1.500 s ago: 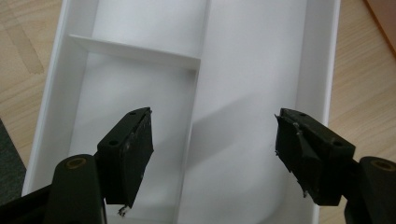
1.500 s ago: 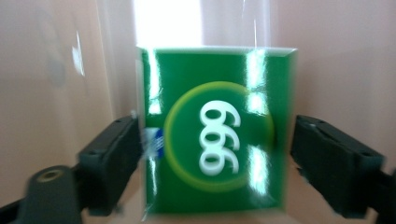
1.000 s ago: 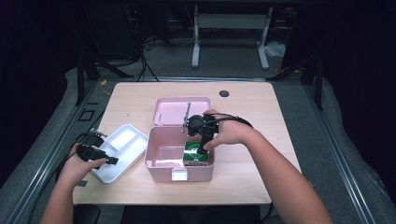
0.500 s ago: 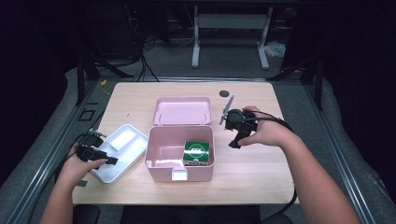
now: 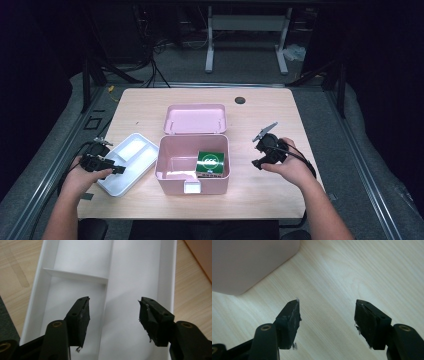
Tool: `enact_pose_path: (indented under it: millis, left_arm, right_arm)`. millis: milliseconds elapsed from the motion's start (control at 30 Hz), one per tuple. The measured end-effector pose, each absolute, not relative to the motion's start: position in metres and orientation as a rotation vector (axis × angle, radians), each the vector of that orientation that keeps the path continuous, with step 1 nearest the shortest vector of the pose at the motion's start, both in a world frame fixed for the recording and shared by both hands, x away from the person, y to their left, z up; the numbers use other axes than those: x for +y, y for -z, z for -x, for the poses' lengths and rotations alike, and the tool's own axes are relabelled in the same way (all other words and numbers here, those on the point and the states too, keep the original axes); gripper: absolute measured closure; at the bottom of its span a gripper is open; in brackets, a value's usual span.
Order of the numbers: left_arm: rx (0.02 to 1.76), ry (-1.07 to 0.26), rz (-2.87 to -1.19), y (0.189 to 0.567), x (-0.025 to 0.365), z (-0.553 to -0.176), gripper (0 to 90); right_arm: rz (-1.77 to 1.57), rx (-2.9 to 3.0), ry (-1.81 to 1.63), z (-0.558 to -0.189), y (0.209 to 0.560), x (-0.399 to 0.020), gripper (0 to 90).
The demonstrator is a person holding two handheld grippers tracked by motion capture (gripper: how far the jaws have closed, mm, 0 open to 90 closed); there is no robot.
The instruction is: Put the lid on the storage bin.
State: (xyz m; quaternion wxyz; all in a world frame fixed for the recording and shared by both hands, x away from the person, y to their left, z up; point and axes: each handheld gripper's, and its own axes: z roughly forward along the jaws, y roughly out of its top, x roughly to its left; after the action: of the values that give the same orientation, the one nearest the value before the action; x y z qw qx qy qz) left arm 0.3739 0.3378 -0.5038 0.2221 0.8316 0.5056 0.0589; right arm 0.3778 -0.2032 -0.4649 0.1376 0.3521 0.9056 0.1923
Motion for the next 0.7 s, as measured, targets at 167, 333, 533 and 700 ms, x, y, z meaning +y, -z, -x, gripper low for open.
enact_pose_path:
  millis: [167, 333, 533, 700]
  left_arm:
    - [1.397, -0.176, -2.311, 0.502, 0.338, -0.376, 47.7]
    - [1.383, -0.202, -2.321, 0.501, 0.334, -0.380, 46.8]
    - [1.335, -0.179, -2.343, 0.498, 0.330, -0.388, 48.8]
    - [1.270, -0.184, -2.378, 0.490, 0.327, -0.395, 52.2]
  right_arm:
    - [-1.103, 2.553, -0.600, -0.369, 0.477, -0.207, 37.4]
    - [-1.172, 2.443, -0.688, -0.359, 0.483, -0.209, 37.8]
    - [-1.208, 2.324, -0.792, -0.349, 0.497, -0.216, 39.1]
    - [-1.211, 2.309, -0.805, -0.345, 0.507, -0.219, 39.0]
